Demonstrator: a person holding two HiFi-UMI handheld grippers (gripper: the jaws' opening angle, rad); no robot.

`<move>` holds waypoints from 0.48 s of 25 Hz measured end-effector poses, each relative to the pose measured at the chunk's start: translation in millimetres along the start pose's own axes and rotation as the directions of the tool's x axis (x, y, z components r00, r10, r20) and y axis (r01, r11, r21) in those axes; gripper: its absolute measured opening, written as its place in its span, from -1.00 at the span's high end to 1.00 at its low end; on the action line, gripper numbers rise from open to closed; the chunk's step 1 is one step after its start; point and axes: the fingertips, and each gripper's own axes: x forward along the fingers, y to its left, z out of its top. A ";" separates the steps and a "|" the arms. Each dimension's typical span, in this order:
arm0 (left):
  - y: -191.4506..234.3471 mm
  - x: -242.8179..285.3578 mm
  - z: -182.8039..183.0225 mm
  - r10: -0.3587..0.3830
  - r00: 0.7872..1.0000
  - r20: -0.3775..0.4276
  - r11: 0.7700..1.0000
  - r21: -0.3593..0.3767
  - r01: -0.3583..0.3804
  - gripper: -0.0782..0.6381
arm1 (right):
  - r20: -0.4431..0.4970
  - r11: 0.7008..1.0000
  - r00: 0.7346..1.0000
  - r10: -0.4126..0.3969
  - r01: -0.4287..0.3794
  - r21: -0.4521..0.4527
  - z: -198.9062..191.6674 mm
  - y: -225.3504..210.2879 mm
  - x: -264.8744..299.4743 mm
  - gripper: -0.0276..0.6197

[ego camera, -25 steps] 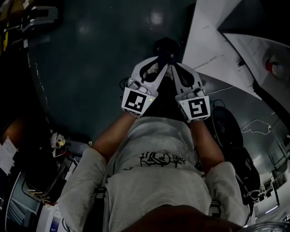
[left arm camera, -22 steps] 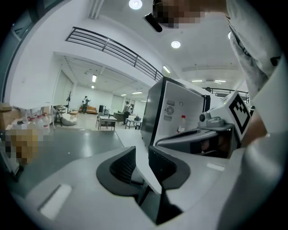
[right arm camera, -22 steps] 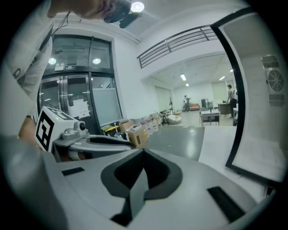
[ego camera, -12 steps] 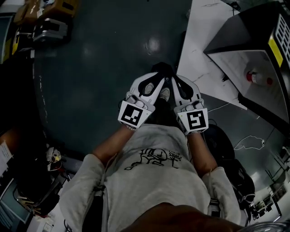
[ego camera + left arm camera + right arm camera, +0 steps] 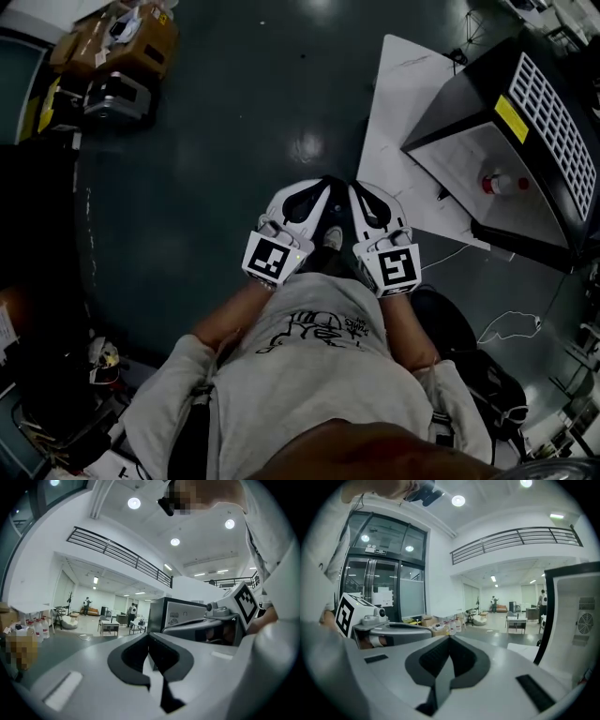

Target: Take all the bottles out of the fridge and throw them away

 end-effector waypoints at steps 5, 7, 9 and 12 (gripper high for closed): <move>-9.5 -4.4 24.0 -0.027 0.999 0.019 1.000 0.017 0.026 0.76 | 0.010 1.000 1.000 0.000 0.000 -0.027 24.8 1.9 -8.3 0.89; -9.3 -7.1 30.9 -0.031 0.999 0.028 0.999 0.006 0.031 0.76 | 0.007 0.999 1.000 -0.005 0.005 -0.035 34.9 6.2 -11.3 0.89; -4.1 -11.2 37.2 -0.030 0.999 0.041 0.999 0.016 0.030 0.76 | 0.021 0.999 1.000 0.002 -0.001 -0.051 43.1 12.2 -11.9 0.89; -2.9 -14.6 50.2 -0.043 0.998 0.056 0.999 0.030 0.042 0.76 | 0.028 0.998 1.000 -0.007 0.009 -0.058 50.7 15.0 -13.4 0.89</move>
